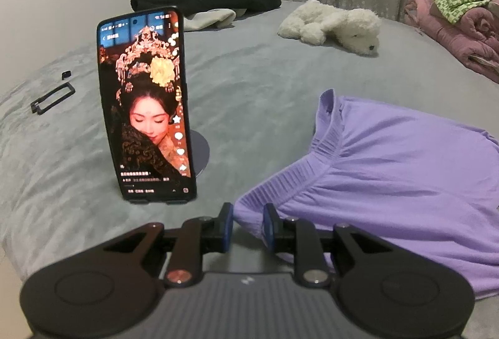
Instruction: Fold clothes
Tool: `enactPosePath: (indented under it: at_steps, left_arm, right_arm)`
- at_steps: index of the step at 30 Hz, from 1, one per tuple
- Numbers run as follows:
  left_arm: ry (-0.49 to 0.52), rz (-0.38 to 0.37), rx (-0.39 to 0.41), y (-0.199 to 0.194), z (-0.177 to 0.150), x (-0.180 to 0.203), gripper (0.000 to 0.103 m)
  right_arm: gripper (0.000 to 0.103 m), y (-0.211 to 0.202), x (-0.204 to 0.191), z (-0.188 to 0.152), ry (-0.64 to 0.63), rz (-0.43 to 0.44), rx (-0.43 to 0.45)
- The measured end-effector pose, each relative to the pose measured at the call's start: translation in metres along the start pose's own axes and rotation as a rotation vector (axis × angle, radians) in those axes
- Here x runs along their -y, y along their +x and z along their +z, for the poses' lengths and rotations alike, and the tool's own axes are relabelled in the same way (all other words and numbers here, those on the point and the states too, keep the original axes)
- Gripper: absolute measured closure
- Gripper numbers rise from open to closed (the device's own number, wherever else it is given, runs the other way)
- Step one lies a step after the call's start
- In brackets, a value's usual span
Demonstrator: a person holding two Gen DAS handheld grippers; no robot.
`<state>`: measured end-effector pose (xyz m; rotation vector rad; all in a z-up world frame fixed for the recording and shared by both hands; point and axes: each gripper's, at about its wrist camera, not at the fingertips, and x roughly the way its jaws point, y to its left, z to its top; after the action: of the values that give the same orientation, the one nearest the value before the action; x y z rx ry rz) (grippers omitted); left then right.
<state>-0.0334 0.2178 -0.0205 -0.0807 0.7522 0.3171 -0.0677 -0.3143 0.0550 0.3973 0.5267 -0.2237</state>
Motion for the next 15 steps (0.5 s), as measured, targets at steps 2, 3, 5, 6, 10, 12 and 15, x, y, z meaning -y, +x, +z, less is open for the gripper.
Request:
enactPosePath:
  at_steps: [2, 3, 5, 6, 10, 12, 15]
  left_arm:
    - [0.004, 0.007, 0.004, -0.002, 0.0, 0.003, 0.082]
    - [0.006, 0.007, 0.007, -0.003, 0.002, 0.004, 0.082]
    - [0.014, 0.007, 0.014, -0.005, 0.003, 0.008, 0.081]
    - [0.02, 0.008, 0.016, -0.006, 0.004, 0.01, 0.081]
    - [0.023, 0.02, 0.015, -0.005, 0.006, 0.016, 0.081]
    - [0.022, 0.036, 0.011, -0.002, 0.005, 0.018, 0.081]
    - [0.029, 0.05, 0.0, 0.002, 0.003, 0.019, 0.081]
  right_arm:
    - [0.1, -0.001, 0.003, 0.001, 0.009, 0.007, -0.015]
    - [0.1, 0.001, 0.004, 0.002, 0.014, 0.009, -0.023]
    - [0.1, 0.009, 0.005, 0.003, 0.025, 0.01, -0.035]
    - [0.1, 0.013, 0.006, 0.004, 0.032, 0.013, -0.042]
    - [0.1, 0.04, 0.006, 0.007, 0.032, 0.0, -0.057]
    - [0.1, 0.061, 0.003, 0.009, 0.032, -0.003, -0.074]
    - [0.1, 0.092, -0.002, 0.012, 0.035, -0.016, -0.087]
